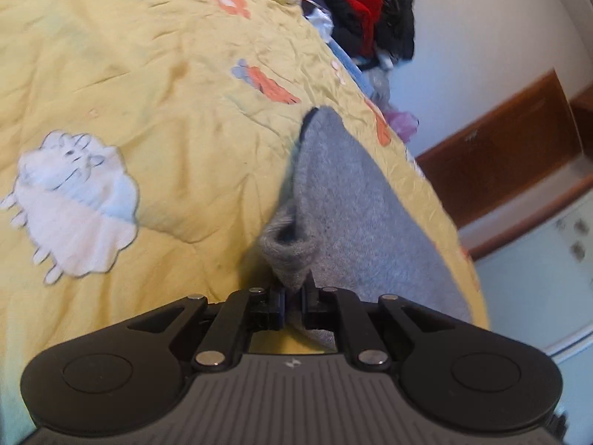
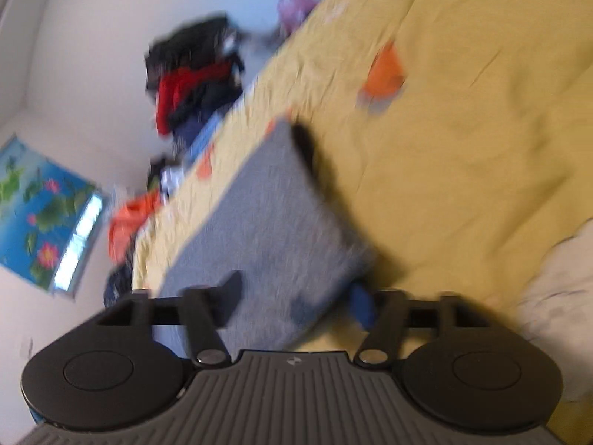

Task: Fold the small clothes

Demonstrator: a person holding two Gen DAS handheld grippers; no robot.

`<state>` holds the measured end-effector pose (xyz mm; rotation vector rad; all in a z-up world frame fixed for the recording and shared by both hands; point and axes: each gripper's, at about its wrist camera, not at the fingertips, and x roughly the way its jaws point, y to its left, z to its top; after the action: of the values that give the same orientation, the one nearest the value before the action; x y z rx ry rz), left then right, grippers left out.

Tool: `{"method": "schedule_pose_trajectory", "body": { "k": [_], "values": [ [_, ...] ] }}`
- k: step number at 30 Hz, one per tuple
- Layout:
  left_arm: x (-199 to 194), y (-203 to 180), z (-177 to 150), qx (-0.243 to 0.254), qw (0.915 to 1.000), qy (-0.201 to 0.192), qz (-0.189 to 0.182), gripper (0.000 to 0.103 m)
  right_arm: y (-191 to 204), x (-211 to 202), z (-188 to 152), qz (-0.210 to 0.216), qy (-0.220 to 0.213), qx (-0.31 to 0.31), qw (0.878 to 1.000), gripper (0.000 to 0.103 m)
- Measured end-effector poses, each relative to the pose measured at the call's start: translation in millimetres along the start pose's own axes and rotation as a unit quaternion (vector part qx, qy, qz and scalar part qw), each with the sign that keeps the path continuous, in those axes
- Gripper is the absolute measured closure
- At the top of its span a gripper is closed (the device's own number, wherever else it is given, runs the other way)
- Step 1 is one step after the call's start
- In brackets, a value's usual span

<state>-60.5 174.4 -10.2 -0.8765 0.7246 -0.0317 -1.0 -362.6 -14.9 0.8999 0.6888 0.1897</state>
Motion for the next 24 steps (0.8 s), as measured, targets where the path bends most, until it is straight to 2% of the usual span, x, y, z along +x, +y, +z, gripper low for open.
{"method": "schedule_pose_trajectory", "body": {
  "k": [2,3,4,5,7,9,10,12,13,14,15,16,18,20,21,24],
  "values": [
    [0,-3,5,-0.002,0.9999,-0.006,0.01,0.089,4,-11,11,-0.006,-0.032,-0.003,0.999,0.034],
    [1,-8,9,0.001,0.9999,-0.008,0.014,0.083,7,-14,16,-0.004,-0.045,-0.007,0.999,0.034],
    [3,-12,10,0.003,0.9998,-0.007,0.019,0.067,12,-14,20,0.0,-0.055,-0.013,0.998,0.034],
    [5,-17,10,0.002,0.9998,-0.005,0.021,0.059,19,-13,24,0.003,-0.061,-0.022,0.998,0.032],
    [9,-27,8,-0.004,0.9998,-0.018,0.011,0.024,36,-7,25,0.014,-0.058,-0.045,0.997,0.024],
    [12,-38,4,0.0,0.9994,-0.03,0.016,0.012,53,3,19,0.035,-0.047,-0.069,0.996,0.022],
    [15,-43,1,0.005,0.999,-0.038,0.023,0.012,61,10,15,0.04,-0.035,-0.081,0.995,0.02],
    [21,-51,-5,0.026,0.9967,-0.062,0.045,0.013,74,23,6,0.048,-0.01,-0.096,0.994,0.02],
    [24,-56,-7,0.038,0.9953,-0.068,0.058,0.018,81,30,1,0.054,0.003,-0.099,0.994,0.02],
    [26,-61,-9,0.049,0.9939,-0.071,0.068,0.028,87,38,-4,0.062,0.017,-0.102,0.993,0.02],
    [29,-65,-10,0.059,0.9932,-0.067,0.075,0.062,95,44,-8,0.069,0.028,-0.107,0.991,0.02],
    [34,-66,-10,0.063,0.9928,-0.056,0.086,0.087,103,49,-13,0.076,0.038,-0.114,0.99,0.02],
    [38,-64,-11,0.063,0.9909,-0.055,0.105,0.095,121,59,-21,0.088,0.061,-0.135,0.985,0.02],
    [35,-70,-14,0.084,0.9877,-0.065,0.114,0.096,141,68,-27,0.096,0.083,-0.163,0.979,0.02],
    [34,-78,-18,0.113,0.9834,-0.07,0.124,0.096,153,72,-30,0.1,0.096,-0.179,0.974,0.019],
    [34,-111,-37,0.229,0.9593,-0.089,0.139,0.096,190,93,-36,0.103,0.14,-0.239,0.955,0.015]
  ]
}}
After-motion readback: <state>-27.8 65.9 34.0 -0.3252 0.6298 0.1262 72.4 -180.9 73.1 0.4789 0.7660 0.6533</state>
